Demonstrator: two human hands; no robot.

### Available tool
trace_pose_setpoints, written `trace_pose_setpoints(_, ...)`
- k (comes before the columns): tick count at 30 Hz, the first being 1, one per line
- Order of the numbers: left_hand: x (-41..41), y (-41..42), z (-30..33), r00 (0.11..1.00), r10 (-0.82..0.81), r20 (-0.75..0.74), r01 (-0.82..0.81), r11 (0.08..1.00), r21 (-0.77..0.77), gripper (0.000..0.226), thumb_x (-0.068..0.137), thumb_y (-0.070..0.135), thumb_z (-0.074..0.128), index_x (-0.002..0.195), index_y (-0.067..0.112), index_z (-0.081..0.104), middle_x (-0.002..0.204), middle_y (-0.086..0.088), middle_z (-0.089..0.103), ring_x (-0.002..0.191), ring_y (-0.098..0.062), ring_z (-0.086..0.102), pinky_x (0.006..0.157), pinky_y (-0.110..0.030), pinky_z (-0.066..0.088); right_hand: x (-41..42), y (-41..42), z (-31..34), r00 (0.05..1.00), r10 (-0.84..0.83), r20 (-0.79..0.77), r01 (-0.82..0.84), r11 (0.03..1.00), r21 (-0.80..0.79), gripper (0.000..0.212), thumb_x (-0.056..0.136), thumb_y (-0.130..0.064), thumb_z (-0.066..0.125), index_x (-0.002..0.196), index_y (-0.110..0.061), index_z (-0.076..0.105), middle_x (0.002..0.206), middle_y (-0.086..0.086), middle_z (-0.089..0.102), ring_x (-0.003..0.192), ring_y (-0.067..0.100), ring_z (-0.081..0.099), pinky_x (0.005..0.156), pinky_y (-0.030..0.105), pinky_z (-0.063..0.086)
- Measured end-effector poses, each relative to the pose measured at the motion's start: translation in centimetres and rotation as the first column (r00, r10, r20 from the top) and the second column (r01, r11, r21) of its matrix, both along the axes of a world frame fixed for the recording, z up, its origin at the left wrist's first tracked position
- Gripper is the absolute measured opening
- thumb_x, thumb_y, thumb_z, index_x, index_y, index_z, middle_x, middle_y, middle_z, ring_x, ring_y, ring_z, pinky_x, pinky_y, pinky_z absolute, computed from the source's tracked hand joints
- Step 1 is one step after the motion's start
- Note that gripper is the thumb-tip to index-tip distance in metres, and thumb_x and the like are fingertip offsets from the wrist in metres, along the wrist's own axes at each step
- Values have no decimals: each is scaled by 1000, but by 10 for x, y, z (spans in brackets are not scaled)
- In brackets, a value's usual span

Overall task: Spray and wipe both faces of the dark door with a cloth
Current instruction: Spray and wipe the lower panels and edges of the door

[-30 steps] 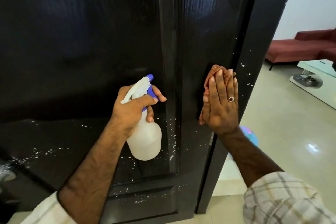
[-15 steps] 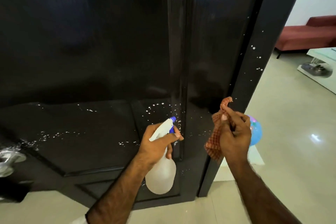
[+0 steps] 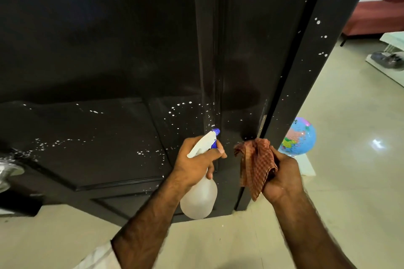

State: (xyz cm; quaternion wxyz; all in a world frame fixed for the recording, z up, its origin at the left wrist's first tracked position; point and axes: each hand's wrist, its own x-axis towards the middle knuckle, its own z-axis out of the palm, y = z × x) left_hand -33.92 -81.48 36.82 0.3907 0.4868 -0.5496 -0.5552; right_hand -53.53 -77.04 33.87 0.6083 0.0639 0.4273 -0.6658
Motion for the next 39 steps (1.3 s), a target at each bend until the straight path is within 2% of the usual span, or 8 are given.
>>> trace_pose_setpoints(6, 3, -1, -5, 991, 134, -11, -132, 985, 113, 30, 91, 9, 79, 115, 4, 61, 85, -20, 74, 39, -22, 47, 44, -30, 45, 2, -10, 13, 912, -175, -372, 87, 967, -241, 37, 102, -4, 65, 135, -21, 71, 121, -5, 79, 113, 19, 77, 82, 36, 66)
trace_pose_setpoints(10, 8, -1, 1, 993, 116, -21, -115, 993, 40, 13, 95, 13, 76, 105, 14, 67, 88, -10, 78, 42, -24, 48, 48, -32, 49, 8, -32, 35, 351, -477, -806, 81, 873, -481, 37, 99, -24, 79, 132, -18, 64, 127, -1, 70, 119, 17, 70, 95, 26, 60)
trace_pose_setpoints(15, 12, -5, 10, 994, 101, -40, -102, 995, -22, 8, 97, 10, 72, 91, 5, 71, 88, -15, 78, 40, -26, 46, 49, -31, 46, 19, -80, 12, -430, -489, -759, -171, 870, -463, 33, 97, -28, 82, 123, -10, 75, 122, 12, 70, 118, 29, 56, 98, 33, 46)
trace_pose_setpoints(19, 19, -7, 8, 994, 106, -30, -106, 994, -12, 8, 97, 11, 73, 95, 3, 72, 92, -19, 77, 39, -22, 48, 48, -30, 48, 3, -75, -59, -711, -375, -596, -326, 925, -192, 46, 90, -26, 90, 130, -13, 73, 127, 16, 68, 121, 37, 53, 101, 46, 45)
trace_pose_setpoints(24, 29, -9, 10, 994, 106, 7, -106, 994, -25, 12, 98, 13, 73, 98, 1, 72, 92, -15, 78, 40, -22, 50, 49, -30, 51, -44, -72, -44, -573, -322, -753, -244, 945, -218, 38, 111, -47, 50, 124, -16, 67, 123, 19, 59, 108, 38, 56, 86, 47, 53)
trace_pose_setpoints(28, 24, -12, 19, 993, 115, -3, -115, 993, -41, 14, 98, 14, 73, 96, 0, 72, 90, -13, 78, 42, -26, 49, 52, -33, 50, -19, -87, 6, -455, -471, -755, -216, 882, -420, 23, 107, -32, 61, 119, -14, 68, 120, 20, 62, 108, 32, 60, 89, 29, 46)
trace_pose_setpoints(35, 10, -10, 29, 996, 81, -29, -83, 995, -58, 14, 98, 13, 72, 84, 16, 75, 88, -12, 78, 44, -27, 48, 55, -36, 50, -29, -67, -53, -672, -337, -659, -386, 919, -76, 49, 87, -21, 88, 131, -14, 69, 132, 19, 62, 111, 39, 66, 83, 49, 65)
trace_pose_setpoints(39, 8, -11, 32, 998, 65, -5, -65, 996, -54, 9, 97, 15, 73, 97, 6, 73, 95, -17, 78, 44, -25, 50, 55, -37, 51, -40, -68, -11, -504, -381, -775, -322, 916, -241, 28, 105, -31, 60, 119, -12, 74, 122, 16, 60, 98, 28, 64, 82, 31, 55)
